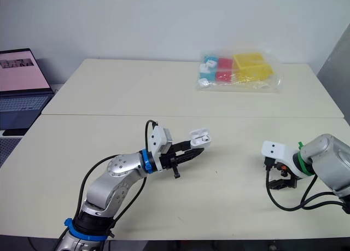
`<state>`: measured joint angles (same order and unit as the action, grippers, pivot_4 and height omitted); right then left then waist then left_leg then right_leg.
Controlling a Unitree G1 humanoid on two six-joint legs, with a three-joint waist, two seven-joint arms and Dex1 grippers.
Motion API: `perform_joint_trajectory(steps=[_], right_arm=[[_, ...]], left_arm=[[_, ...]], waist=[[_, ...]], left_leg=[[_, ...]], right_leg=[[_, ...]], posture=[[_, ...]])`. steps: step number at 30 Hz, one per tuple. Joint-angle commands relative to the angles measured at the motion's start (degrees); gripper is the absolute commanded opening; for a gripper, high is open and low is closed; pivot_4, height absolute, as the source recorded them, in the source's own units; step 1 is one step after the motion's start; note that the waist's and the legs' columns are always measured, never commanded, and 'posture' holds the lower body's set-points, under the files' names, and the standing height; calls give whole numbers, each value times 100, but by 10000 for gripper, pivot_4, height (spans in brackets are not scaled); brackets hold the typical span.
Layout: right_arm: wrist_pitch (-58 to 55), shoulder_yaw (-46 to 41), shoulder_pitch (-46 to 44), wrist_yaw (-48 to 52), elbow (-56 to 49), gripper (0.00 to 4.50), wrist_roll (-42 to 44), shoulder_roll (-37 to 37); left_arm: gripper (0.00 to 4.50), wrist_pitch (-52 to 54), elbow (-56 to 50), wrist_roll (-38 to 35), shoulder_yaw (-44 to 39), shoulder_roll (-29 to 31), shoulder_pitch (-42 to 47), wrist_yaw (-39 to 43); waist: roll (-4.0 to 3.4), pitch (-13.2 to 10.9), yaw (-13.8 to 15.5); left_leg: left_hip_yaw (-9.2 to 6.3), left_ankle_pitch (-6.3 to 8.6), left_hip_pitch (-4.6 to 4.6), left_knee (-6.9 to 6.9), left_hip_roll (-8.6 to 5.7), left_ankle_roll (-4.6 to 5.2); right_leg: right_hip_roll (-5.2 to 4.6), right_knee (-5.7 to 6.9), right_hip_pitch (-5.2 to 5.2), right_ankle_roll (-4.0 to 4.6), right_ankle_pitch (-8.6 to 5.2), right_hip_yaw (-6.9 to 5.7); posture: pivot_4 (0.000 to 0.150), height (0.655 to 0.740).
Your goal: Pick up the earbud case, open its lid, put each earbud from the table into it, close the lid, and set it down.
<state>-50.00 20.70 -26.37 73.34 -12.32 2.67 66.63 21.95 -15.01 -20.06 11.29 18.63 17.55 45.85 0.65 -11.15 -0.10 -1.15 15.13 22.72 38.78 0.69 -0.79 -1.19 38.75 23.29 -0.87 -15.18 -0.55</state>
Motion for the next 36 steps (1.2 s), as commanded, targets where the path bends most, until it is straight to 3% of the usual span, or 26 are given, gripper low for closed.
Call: perform_joint_trajectory(steps=[1, 10, 20, 28, 36], right_arm=[[1, 27, -129, 41, -2, 38958, -75, 52], [-32, 64, -98, 6, -98, 38958, -60, 0], [-276, 14, -47, 11, -421, 4345, 90, 4], [-56, -223, -160, 131, -339, 4139, 241, 130], [-106, -1772, -243, 123, -679, 4138, 1441, -122]], left_arm=[[7760, -80, -173, -6, 36, -13, -10, -43], [7760, -15, -240, -12, 44, 9, 5, -104], [7760, 56, -234, -35, 56, 37, 91, -116], [7760, 97, -158, -60, 3, 83, 220, -70], [7760, 111, 1, -238, -129, 31, 373, -41]], waist=[[0, 0, 3], [0, 0, 3], [0, 0, 3], [0, 0, 2], [1, 0, 8]], left_leg=[[-4, 0, 1, 0, 0, 0], [-3, 0, 1, 0, 0, 0], [-4, 0, 0, 0, 1, 0], [-4, 0, 1, 0, 0, 0], [-7, 0, 1, 0, 1, 0]], right_leg=[[0, 0, 0, 0, 0, -2], [1, 0, 0, 0, 0, -2], [1, 1, 0, 0, 0, -3], [2, 1, 0, 0, 0, -3], [4, 3, 0, 1, 0, -6]], posture=[[1500, 7400], [1500, 7400], [1500, 7400], [1500, 7400], [1500, 7400]])
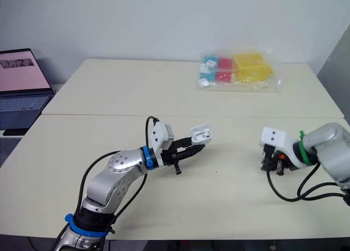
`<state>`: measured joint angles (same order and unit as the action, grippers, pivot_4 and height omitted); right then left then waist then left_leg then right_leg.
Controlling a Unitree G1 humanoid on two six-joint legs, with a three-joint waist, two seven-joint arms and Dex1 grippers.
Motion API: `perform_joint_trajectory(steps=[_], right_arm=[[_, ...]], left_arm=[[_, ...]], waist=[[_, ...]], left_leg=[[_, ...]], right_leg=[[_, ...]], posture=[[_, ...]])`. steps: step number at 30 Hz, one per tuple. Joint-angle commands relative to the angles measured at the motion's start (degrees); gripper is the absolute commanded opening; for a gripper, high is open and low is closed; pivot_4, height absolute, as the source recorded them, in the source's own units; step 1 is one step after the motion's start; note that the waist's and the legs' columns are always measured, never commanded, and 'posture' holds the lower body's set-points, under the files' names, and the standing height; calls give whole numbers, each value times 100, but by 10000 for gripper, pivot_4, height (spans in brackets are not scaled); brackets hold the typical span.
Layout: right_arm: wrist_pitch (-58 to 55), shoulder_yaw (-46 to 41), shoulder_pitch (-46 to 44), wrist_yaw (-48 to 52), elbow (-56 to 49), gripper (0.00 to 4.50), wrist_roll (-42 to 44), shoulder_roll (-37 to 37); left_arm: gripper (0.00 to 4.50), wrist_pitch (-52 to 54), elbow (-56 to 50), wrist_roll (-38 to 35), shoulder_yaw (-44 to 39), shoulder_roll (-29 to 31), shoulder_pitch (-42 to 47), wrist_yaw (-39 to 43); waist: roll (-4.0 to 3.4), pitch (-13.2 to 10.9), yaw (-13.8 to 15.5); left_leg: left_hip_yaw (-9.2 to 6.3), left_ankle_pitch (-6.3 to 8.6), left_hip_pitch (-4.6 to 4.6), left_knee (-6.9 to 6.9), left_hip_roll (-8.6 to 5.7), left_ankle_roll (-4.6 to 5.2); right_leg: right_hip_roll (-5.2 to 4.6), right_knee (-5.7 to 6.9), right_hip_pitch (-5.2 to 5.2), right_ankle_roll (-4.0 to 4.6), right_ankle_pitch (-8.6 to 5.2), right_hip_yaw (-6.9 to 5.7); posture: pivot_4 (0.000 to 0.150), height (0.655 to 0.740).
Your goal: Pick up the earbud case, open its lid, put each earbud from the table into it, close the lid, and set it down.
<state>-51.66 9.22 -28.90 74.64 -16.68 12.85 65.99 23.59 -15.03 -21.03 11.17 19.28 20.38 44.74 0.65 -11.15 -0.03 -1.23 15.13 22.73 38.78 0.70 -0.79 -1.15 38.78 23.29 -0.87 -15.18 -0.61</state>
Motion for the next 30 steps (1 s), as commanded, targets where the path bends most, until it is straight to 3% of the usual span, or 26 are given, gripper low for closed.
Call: perform_joint_trajectory(steps=[1, 6, 11, 20, 24, 30], right_arm=[[109, -990, 71, 21, -335, 4138, 735, -209], [-309, -1713, 160, -161, -769, 4138, 1583, -444], [-658, -2644, -220, -1476, -1186, 4138, 2626, -1816], [-788, -2418, -30, -3758, -2340, 4138, 3479, -3699], [121, -1746, 127, -4315, -2296, 4138, 2798, -4308], [1184, -1045, 452, -4406, -1874, 4138, 1980, -4528]], left_arm=[[7760, -66, 42, -161, -131, -42, 128, 85], [7760, -138, 217, -239, -191, -40, 204, 200], [7760, -167, 401, -253, -187, 0, 367, 368], [7760, -145, 626, -279, -292, 2, 625, 504], [7760, -115, 593, -301, -290, -3, 622, 519], [7760, -96, 580, -311, -310, 17, 636, 545]], waist=[[0, 0, 2], [0, 0, 5], [7, 2, -12], [7, 3, -7], [7, 4, -10], [8, 4, -12]], left_leg=[[1, 0, 0, 0, 0, 0], [0, 0, 4, 0, -2, 0], [3, 0, -1, 3, 1, 1], [-1, -1, 7, 2, -2, 1], [1, -1, 7, 2, -4, 1], [-1, -1, 4, 2, -3, 1]], right_leg=[[0, -1, 0, 0, 0, 1], [2, 0, 0, 0, 1, 0], [4, 10, 0, -1, 2, 5], [5, 8, 2, 2, 3, 3], [2, 7, 3, 3, 4, 4], [6, 10, 4, 1, 2, 2]], posture=[[1500, 7400], [1500, 7400], [1500, 7400], [1500, 7400], [1500, 7400], [1500, 7400]])
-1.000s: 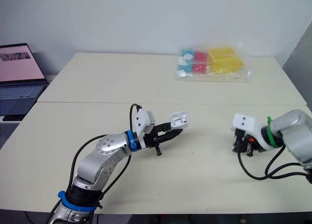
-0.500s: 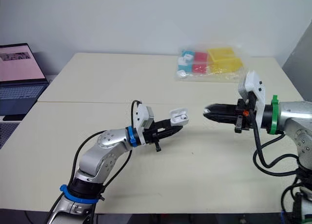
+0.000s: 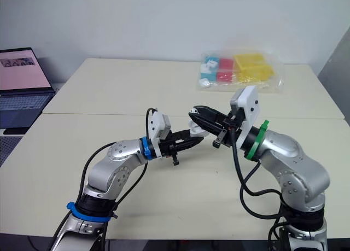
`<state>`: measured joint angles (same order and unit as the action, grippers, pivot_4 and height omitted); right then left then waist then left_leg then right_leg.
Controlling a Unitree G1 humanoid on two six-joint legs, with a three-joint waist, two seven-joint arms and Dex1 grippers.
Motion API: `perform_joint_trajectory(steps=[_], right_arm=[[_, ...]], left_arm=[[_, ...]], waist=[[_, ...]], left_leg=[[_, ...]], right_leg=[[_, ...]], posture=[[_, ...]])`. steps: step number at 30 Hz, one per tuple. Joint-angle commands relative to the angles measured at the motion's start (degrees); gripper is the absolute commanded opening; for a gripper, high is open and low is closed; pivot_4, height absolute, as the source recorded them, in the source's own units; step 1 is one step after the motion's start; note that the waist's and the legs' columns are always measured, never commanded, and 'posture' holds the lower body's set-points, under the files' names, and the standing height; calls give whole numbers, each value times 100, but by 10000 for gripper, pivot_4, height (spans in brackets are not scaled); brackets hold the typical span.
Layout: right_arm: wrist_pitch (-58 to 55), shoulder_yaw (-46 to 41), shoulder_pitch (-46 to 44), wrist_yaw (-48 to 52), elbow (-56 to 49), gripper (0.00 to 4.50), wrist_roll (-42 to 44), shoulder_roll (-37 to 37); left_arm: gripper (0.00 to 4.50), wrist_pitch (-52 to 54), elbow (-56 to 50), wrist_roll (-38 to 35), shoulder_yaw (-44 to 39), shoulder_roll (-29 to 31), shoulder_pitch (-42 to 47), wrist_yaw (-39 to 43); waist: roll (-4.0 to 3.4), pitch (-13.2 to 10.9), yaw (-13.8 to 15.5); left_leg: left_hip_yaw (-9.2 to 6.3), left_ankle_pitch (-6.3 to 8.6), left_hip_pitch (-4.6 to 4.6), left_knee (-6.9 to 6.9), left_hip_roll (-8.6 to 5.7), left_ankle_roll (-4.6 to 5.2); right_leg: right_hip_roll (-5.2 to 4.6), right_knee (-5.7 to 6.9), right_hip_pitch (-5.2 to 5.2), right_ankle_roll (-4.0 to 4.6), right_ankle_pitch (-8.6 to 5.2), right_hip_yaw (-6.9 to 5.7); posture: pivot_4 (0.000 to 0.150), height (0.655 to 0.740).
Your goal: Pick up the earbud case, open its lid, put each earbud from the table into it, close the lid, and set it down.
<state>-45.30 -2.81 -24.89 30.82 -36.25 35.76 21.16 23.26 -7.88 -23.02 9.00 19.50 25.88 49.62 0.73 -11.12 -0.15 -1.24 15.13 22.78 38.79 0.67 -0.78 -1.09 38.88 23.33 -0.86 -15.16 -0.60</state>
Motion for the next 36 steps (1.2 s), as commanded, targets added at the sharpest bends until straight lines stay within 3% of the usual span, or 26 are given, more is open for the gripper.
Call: perform_joint_trajectory(steps=[1, 13, 36], right_arm=[[798, 254, 92, 6, 210, 4138, -473, -61], [2137, 816, 679, 366, 723, 4138, -1129, -100], [2277, 1048, 685, 75, 794, 4138, -1307, -479]], left_arm=[[7760, -42, -147, -126, -103, 4, 98, 56], [7760, 58, -222, -223, -120, 44, 114, 18], [7760, 210, -320, -324, -146, -58, 179, -92]], waist=[[0, 0, -1], [0, 0, 0], [0, 0, 0]], left_leg=[[1, 0, 0, 0, 0, 0], [1, 0, 0, -1, 0, 0], [0, 0, -2, -1, 2, 0]], right_leg=[[0, 0, 0, 0, 0, 1], [0, -1, 0, 0, 0, 1], [0, -1, 0, 0, 0, 0]], posture=[[1500, 7400], [1500, 7400], [1500, 7400]])
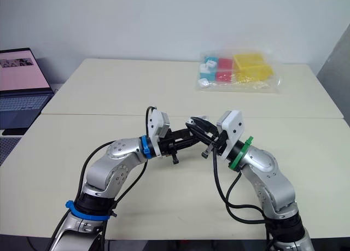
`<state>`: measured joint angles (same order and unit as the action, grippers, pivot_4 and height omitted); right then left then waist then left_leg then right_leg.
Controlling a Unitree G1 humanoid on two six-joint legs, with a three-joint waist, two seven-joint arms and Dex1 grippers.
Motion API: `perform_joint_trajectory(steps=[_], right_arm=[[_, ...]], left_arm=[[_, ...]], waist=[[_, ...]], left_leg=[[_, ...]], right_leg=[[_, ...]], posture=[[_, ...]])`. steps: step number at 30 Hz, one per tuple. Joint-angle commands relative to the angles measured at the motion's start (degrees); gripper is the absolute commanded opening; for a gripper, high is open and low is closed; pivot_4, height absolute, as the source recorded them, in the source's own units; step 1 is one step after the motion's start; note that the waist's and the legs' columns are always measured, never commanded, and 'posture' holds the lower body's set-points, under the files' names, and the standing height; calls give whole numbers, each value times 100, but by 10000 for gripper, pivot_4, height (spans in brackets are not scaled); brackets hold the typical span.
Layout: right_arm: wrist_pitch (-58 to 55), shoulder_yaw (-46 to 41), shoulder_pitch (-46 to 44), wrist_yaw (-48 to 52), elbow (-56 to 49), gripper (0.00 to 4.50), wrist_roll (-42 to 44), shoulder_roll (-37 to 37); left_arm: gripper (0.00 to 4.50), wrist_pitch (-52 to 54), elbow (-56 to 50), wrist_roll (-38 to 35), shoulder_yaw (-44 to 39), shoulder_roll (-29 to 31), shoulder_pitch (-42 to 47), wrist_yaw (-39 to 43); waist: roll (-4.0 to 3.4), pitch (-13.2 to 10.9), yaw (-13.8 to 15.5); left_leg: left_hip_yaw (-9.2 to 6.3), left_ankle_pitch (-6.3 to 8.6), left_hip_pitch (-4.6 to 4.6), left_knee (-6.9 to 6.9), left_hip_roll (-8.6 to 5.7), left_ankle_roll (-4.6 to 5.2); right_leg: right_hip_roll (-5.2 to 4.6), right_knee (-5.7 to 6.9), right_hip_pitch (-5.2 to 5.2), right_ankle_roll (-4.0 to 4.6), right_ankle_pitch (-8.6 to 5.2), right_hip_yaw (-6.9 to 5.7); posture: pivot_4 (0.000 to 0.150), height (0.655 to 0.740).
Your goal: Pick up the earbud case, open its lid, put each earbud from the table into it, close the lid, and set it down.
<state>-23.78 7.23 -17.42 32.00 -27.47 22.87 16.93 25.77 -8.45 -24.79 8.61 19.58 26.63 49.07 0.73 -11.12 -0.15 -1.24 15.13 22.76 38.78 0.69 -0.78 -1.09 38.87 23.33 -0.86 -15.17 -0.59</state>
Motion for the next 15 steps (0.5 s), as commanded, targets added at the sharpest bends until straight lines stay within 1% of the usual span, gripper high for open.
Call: perform_joint_trajectory(steps=[1, 15], right_arm=[[121, 40, -61, -51, -82, 4138, -20, -71], [-182, 0, 141, -272, -217, 4138, 160, -143]], left_arm=[[7760, -35, -266, -148, -110, -70, 103, -39], [7760, 57, -332, -261, -195, -147, 158, -159]], waist=[[0, 0, 0], [0, 0, 0]], left_leg=[[0, 0, 0, 0, 0, 0], [0, 0, 0, 0, 0, 0]], right_leg=[[0, 0, 0, 0, 0, 0], [0, 0, 0, 0, 0, 0]], posture=[[1500, 7400], [1500, 7400]])
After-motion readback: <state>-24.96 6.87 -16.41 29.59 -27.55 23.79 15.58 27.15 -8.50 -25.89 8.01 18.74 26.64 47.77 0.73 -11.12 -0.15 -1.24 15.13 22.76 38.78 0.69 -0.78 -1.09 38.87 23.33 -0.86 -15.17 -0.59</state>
